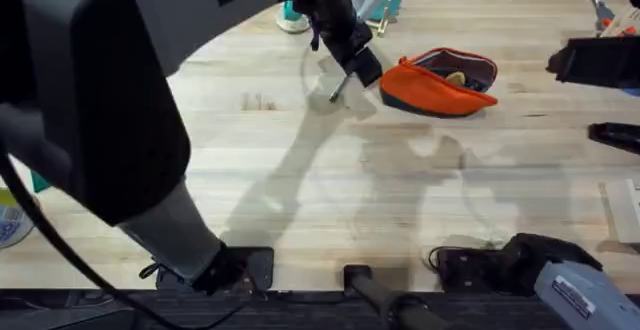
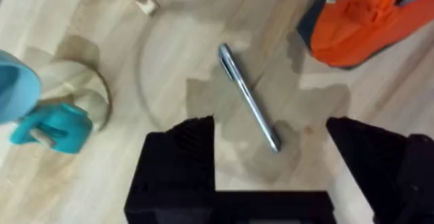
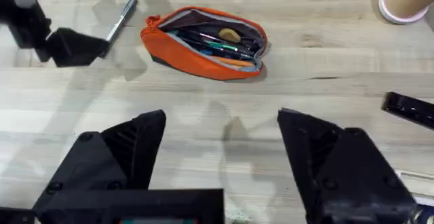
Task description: Unzip the bag, pick up the pens from the table one at a time and place them inside, then zip the bag closed.
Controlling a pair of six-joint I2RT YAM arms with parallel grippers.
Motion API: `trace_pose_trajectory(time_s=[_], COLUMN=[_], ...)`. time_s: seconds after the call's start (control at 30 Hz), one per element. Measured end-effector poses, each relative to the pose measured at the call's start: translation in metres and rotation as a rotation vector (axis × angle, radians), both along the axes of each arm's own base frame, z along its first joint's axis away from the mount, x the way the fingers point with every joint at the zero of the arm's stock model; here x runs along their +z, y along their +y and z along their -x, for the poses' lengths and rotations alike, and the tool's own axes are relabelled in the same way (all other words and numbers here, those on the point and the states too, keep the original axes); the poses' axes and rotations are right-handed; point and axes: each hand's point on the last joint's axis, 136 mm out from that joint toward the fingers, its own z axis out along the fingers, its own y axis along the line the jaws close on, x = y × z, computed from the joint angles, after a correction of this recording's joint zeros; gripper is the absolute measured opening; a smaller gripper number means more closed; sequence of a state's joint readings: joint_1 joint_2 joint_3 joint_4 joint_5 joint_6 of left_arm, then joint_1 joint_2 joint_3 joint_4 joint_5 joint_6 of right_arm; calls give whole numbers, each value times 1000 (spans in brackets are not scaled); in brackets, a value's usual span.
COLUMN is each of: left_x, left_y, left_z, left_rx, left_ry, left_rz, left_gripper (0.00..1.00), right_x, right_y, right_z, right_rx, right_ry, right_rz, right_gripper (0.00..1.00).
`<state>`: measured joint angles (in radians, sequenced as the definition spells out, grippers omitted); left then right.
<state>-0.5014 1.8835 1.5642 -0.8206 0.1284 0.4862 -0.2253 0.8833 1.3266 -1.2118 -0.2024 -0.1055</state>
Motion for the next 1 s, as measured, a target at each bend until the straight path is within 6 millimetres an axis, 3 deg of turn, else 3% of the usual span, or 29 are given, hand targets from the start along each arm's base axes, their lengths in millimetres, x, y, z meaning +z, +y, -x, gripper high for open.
trace_pose_trajectory(time_s=[0.27,0.6,1.0], left_x=[0,4,1], left_y=[0,2,6], left_z=[0,-12,-9], left_rx=[15,282,361], left_ry=[4,31,69], left_rz=[4,81,88], left_gripper=[993,993,994], right_x=[0,0,0], right_y=[0,0,5], right_z=[0,0,0], right_rx=[0,0,25], right_ry=[0,0,0], right_rz=[0,0,0], right_gripper=[996,997,996])
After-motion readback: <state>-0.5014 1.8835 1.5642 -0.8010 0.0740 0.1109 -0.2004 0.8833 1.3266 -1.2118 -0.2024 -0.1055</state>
